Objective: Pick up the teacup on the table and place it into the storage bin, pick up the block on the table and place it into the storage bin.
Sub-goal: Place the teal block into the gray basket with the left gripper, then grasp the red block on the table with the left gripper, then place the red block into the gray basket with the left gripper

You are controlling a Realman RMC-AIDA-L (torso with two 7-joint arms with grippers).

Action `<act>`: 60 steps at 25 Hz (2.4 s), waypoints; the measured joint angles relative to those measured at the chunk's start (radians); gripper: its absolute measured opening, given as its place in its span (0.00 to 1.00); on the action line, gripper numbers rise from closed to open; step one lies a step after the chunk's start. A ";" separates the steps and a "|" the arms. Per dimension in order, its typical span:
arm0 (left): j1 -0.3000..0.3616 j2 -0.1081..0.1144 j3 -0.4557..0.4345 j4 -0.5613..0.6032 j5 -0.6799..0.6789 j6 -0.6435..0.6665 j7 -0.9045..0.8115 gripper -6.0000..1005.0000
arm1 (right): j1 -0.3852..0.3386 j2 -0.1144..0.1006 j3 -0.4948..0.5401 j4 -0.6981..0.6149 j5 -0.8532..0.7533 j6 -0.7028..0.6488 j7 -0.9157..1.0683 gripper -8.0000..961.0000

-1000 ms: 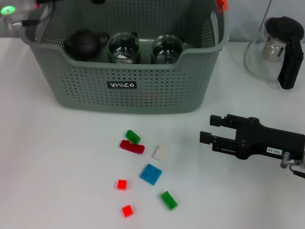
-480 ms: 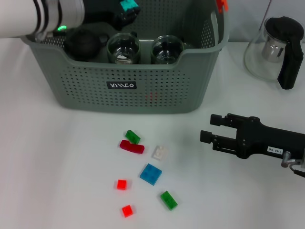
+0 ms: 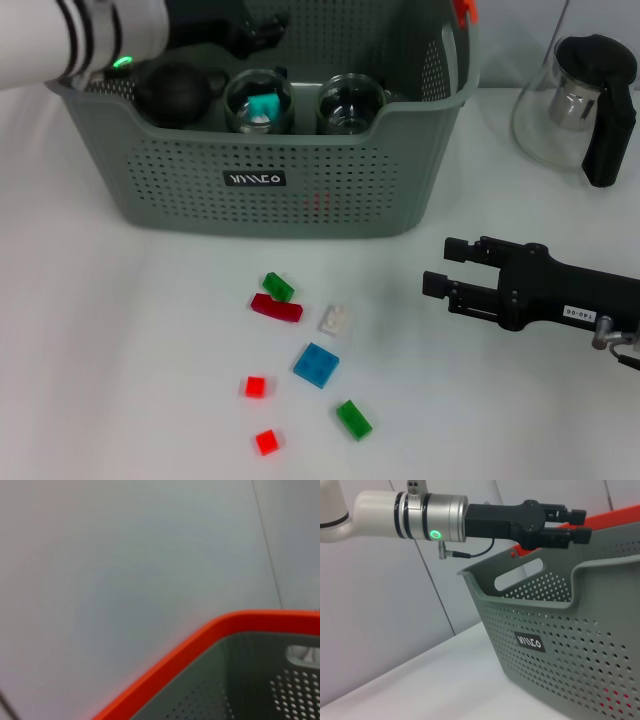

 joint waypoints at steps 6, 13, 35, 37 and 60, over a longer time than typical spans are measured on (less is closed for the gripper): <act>0.116 0.003 -0.011 0.082 -0.206 0.114 0.017 0.59 | 0.003 0.001 0.000 0.000 0.001 0.004 0.000 0.75; 0.267 0.005 -0.183 -0.038 -0.403 0.645 0.383 0.60 | 0.000 0.002 0.000 0.000 0.001 0.006 0.000 0.75; 0.333 0.004 -0.296 -0.366 -0.017 0.725 0.780 0.57 | 0.006 0.006 0.000 0.000 0.000 0.010 0.001 0.75; 0.328 0.004 -0.286 -0.402 -0.016 0.680 0.803 0.56 | 0.005 0.005 0.000 0.000 0.000 0.010 0.001 0.75; 0.322 0.001 -0.242 -0.437 0.002 0.565 0.807 0.23 | 0.005 0.004 0.000 0.000 -0.003 0.019 0.015 0.75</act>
